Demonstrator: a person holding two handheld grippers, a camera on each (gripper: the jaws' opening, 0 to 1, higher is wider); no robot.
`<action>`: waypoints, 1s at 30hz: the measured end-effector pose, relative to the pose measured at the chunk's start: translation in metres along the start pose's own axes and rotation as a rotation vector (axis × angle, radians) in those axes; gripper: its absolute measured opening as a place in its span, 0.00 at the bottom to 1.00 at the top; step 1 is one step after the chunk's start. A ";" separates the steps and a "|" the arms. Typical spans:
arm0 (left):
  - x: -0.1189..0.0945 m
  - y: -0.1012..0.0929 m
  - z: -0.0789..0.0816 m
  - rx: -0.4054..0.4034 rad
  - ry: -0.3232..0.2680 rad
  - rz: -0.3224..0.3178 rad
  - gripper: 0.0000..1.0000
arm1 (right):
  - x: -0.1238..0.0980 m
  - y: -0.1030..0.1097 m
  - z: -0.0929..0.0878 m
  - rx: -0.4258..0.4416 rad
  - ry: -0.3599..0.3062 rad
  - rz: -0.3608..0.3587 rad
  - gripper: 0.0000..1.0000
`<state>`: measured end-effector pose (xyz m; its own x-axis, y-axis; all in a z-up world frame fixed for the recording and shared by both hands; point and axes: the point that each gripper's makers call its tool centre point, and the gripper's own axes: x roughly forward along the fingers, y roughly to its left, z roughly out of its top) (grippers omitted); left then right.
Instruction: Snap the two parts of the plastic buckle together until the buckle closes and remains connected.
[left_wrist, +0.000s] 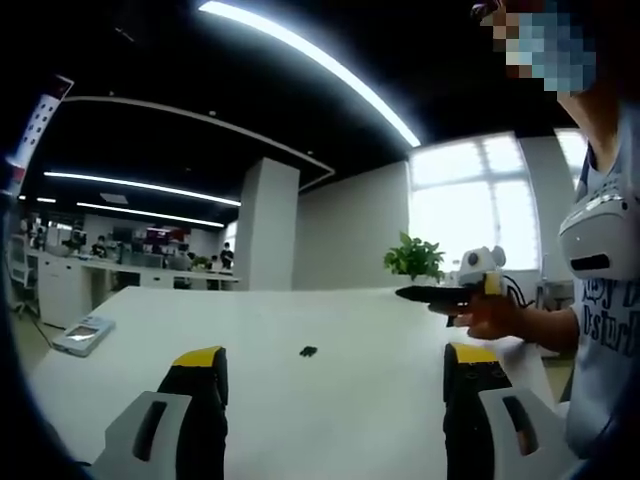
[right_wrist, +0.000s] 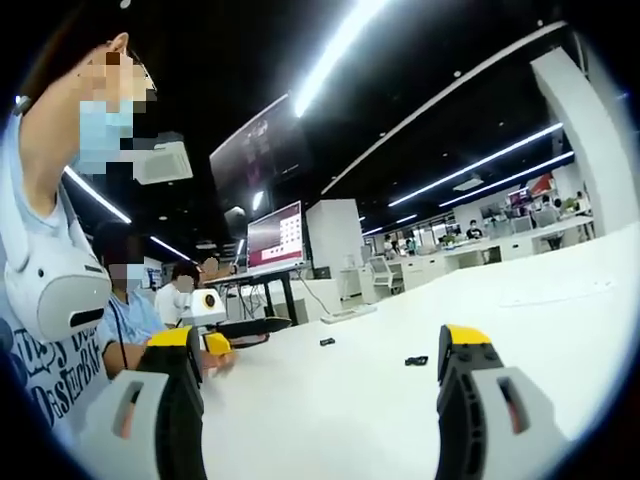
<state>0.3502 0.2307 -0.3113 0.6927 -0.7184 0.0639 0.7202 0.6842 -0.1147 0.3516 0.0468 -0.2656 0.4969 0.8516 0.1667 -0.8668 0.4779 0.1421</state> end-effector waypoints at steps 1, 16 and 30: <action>0.000 0.000 -0.001 0.004 0.005 0.001 0.91 | 0.000 0.000 0.001 0.006 -0.005 0.002 1.00; 0.000 0.003 -0.001 -0.003 0.005 0.010 0.91 | 0.004 0.000 -0.003 -0.001 0.011 0.001 1.00; 0.000 0.005 0.000 -0.021 0.003 0.029 0.91 | -0.005 -0.006 0.010 0.000 -0.050 -0.024 0.96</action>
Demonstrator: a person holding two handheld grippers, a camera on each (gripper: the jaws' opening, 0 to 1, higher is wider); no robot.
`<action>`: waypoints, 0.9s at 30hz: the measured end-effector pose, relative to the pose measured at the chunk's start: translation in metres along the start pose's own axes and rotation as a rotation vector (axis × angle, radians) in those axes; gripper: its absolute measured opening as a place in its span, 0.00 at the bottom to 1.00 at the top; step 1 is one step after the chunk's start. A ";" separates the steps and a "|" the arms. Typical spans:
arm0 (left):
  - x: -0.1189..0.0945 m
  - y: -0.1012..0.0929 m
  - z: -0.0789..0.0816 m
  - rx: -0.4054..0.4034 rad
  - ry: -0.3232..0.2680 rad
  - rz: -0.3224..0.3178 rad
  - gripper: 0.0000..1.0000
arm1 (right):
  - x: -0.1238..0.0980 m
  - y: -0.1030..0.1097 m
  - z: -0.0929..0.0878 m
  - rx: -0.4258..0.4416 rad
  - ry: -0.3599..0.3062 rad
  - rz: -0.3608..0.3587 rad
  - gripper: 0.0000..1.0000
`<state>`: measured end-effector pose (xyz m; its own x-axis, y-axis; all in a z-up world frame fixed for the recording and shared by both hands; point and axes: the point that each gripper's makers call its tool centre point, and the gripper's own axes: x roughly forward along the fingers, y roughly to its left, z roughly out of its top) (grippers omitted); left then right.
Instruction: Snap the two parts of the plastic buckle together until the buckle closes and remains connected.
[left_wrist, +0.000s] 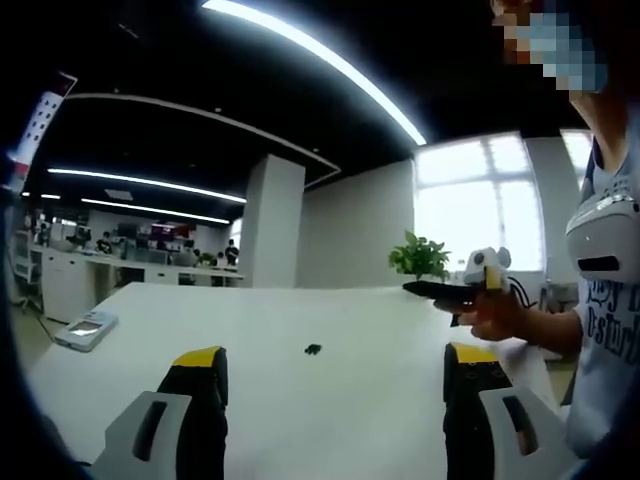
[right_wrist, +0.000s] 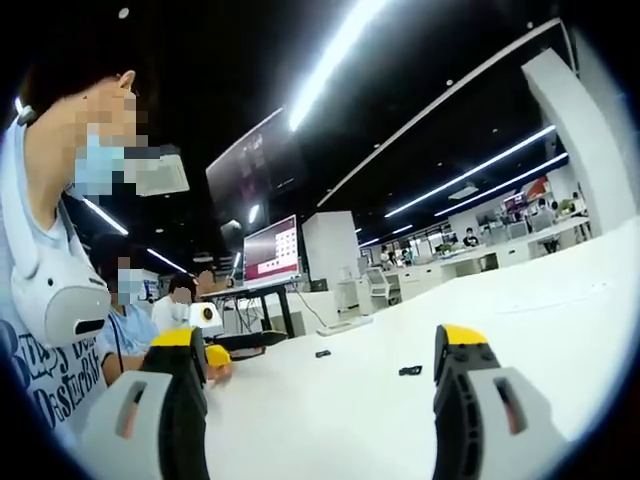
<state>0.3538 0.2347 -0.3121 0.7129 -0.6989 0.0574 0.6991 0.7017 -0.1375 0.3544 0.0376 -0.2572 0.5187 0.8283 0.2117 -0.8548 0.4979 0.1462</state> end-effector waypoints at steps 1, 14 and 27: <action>0.000 0.000 0.001 -0.007 -0.004 0.000 0.91 | 0.000 0.000 0.000 -0.001 0.002 -0.001 0.96; 0.015 0.003 0.005 -0.030 0.037 -0.002 0.92 | -0.002 -0.005 0.000 -0.001 -0.001 -0.018 0.97; 0.034 0.022 0.019 0.017 0.057 0.016 0.92 | -0.002 -0.004 0.000 -0.011 0.002 -0.014 0.97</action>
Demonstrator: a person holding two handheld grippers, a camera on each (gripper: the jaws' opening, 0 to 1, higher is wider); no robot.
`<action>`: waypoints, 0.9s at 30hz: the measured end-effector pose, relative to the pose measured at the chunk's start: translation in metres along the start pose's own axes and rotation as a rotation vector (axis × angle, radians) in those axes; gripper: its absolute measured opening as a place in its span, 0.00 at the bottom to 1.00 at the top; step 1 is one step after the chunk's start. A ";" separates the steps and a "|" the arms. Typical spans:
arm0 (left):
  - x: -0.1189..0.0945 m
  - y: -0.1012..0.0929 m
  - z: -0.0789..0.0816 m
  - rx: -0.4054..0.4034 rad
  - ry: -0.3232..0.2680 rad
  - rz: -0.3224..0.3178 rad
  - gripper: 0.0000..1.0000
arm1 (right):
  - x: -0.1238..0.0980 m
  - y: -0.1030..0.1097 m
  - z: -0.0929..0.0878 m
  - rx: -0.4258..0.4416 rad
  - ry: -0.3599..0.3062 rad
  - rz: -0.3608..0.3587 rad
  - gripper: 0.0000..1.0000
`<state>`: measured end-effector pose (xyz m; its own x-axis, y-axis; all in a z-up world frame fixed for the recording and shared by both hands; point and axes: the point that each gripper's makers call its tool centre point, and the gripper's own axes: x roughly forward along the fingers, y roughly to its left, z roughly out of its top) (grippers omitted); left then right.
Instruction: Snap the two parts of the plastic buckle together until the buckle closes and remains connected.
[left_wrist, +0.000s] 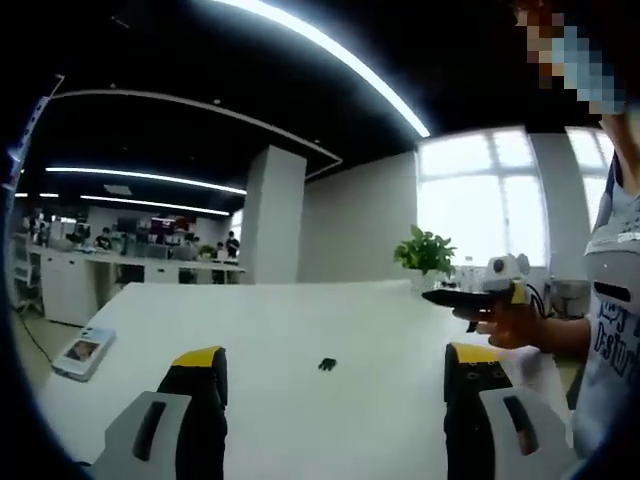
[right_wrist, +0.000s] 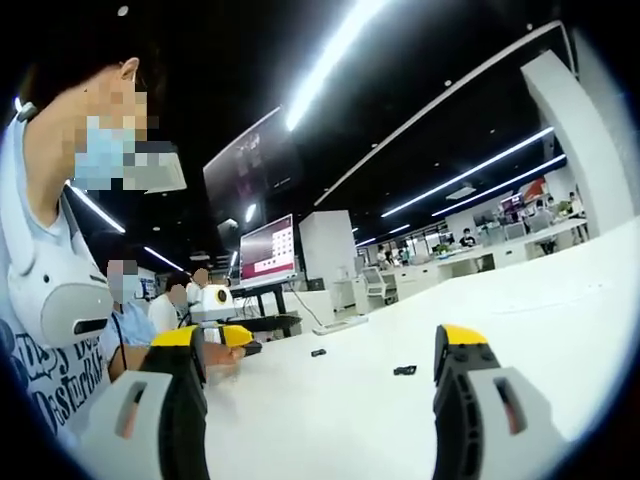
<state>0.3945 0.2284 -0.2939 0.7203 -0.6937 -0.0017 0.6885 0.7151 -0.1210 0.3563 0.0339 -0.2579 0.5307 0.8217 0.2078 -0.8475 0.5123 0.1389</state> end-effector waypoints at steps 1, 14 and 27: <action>0.001 0.003 -0.002 0.010 0.011 0.009 0.92 | 0.000 0.000 0.000 0.000 0.001 -0.002 0.97; 0.004 0.030 -0.002 0.005 0.103 0.067 0.89 | 0.001 0.001 -0.003 -0.001 0.014 0.004 0.97; 0.007 0.068 -0.019 0.004 0.195 0.159 0.82 | -0.001 -0.001 -0.002 -0.007 0.011 -0.005 0.97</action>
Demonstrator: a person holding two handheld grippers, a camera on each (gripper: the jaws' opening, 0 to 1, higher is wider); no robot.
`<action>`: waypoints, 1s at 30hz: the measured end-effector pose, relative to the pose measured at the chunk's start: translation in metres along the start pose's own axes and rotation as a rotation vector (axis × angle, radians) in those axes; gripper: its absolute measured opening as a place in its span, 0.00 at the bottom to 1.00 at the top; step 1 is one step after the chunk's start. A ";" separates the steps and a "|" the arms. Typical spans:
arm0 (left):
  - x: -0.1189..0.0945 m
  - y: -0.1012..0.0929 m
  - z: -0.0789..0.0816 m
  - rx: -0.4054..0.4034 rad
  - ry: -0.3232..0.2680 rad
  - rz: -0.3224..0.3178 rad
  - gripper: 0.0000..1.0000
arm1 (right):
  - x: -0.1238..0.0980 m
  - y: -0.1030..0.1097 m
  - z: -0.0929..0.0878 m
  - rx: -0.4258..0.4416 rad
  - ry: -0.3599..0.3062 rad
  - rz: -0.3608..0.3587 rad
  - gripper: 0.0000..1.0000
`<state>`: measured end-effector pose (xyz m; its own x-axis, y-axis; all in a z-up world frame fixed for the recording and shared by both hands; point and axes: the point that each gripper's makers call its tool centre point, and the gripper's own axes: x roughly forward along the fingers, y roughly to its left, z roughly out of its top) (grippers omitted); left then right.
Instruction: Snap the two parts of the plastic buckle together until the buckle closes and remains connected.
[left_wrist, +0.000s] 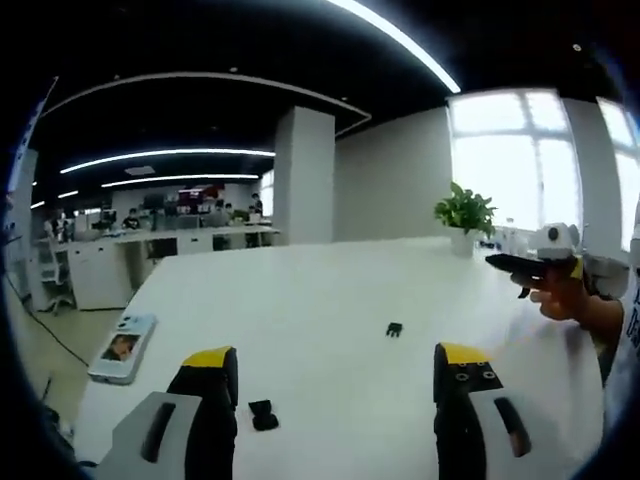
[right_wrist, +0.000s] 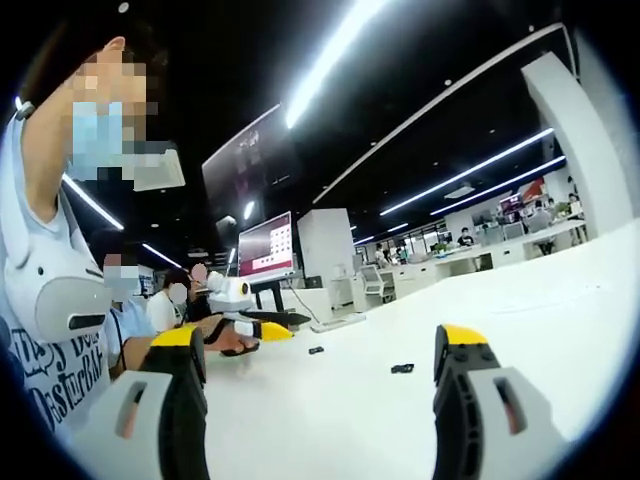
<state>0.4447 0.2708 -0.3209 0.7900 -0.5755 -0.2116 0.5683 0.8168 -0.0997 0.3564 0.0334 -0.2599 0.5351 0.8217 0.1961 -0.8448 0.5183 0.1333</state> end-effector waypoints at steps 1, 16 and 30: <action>0.000 0.001 -0.003 -0.010 0.007 0.005 0.82 | 0.000 0.000 0.000 0.001 0.000 0.000 0.97; 0.001 0.006 -0.040 -0.106 0.120 0.051 0.80 | 0.000 -0.001 0.000 0.001 0.000 0.000 0.97; 0.003 0.006 -0.054 -0.186 0.130 0.053 0.80 | 0.000 -0.001 0.000 -0.002 0.001 -0.001 0.97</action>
<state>0.4386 0.2764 -0.3752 0.7743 -0.5316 -0.3434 0.4652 0.8460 -0.2606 0.3576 0.0330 -0.2596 0.5356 0.8216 0.1952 -0.8444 0.5192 0.1315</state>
